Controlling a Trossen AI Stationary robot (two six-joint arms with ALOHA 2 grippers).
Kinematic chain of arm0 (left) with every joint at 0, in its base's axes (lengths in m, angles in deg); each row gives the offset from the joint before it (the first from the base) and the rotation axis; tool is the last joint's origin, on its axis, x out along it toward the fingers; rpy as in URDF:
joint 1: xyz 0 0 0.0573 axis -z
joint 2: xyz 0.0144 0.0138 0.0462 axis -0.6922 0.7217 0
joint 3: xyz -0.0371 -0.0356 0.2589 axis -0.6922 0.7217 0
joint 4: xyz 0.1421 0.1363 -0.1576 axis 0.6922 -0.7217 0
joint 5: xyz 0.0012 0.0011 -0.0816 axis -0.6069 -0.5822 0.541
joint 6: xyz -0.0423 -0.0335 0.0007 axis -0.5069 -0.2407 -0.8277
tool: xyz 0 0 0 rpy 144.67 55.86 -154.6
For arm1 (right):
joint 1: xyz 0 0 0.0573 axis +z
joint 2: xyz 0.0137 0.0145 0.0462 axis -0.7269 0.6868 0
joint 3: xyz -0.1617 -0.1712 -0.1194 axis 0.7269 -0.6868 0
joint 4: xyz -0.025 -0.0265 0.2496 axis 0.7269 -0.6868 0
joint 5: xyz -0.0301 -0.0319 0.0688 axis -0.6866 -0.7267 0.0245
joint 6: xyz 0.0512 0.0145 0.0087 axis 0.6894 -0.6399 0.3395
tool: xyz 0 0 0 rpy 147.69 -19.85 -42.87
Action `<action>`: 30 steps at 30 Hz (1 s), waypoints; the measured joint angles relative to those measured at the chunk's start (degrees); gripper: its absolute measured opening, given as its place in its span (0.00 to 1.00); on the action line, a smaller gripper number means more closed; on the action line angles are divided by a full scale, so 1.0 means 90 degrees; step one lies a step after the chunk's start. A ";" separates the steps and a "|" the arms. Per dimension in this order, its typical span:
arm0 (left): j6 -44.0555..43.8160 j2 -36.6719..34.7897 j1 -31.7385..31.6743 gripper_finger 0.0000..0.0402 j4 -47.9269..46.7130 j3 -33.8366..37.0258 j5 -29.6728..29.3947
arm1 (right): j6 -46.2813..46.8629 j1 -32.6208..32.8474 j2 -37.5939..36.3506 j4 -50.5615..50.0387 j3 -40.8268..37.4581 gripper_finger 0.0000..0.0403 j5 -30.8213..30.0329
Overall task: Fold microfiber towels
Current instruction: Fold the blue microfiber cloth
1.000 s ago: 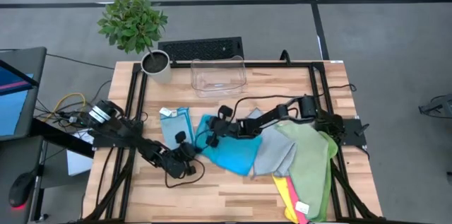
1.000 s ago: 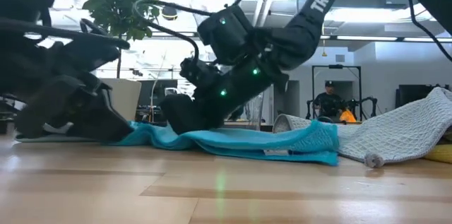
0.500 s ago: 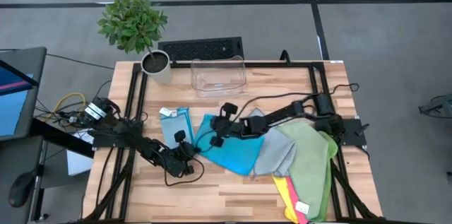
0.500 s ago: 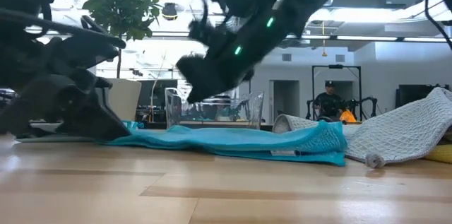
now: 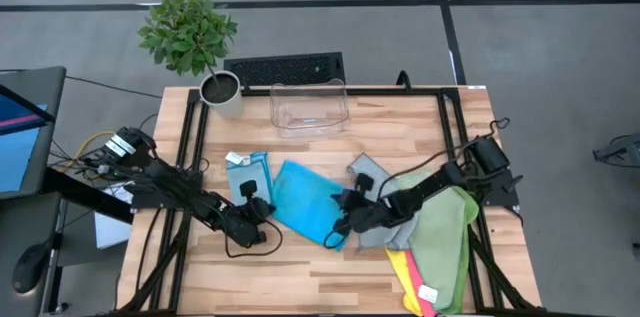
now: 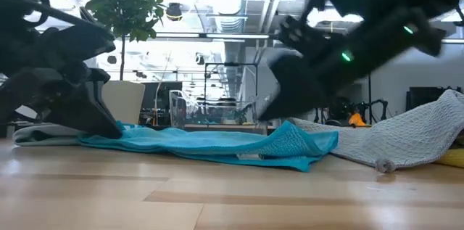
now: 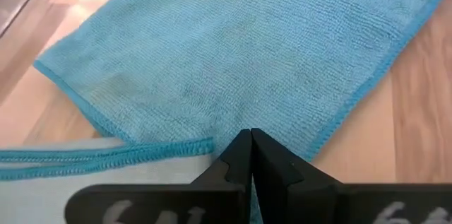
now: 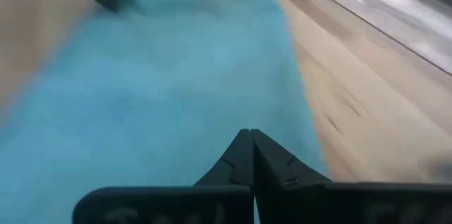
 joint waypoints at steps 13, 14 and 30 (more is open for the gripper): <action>0.0491 0.0000 -0.0029 0.00 0.0890 -0.0583 0.0007 | 0.1235 0.0118 -0.0119 -0.0295 -0.0673 0.07 -0.0350; 0.0682 0.0038 -0.0029 0.00 0.1196 -0.0592 0.0014 | 0.1155 0.0137 -0.0237 -0.0282 -0.0641 0.08 -0.0348; -0.0277 0.0833 -0.0036 0.00 0.2950 -0.0313 0.1318 | 0.0396 -0.0408 -0.2575 -0.3458 -0.0626 0.35 0.2157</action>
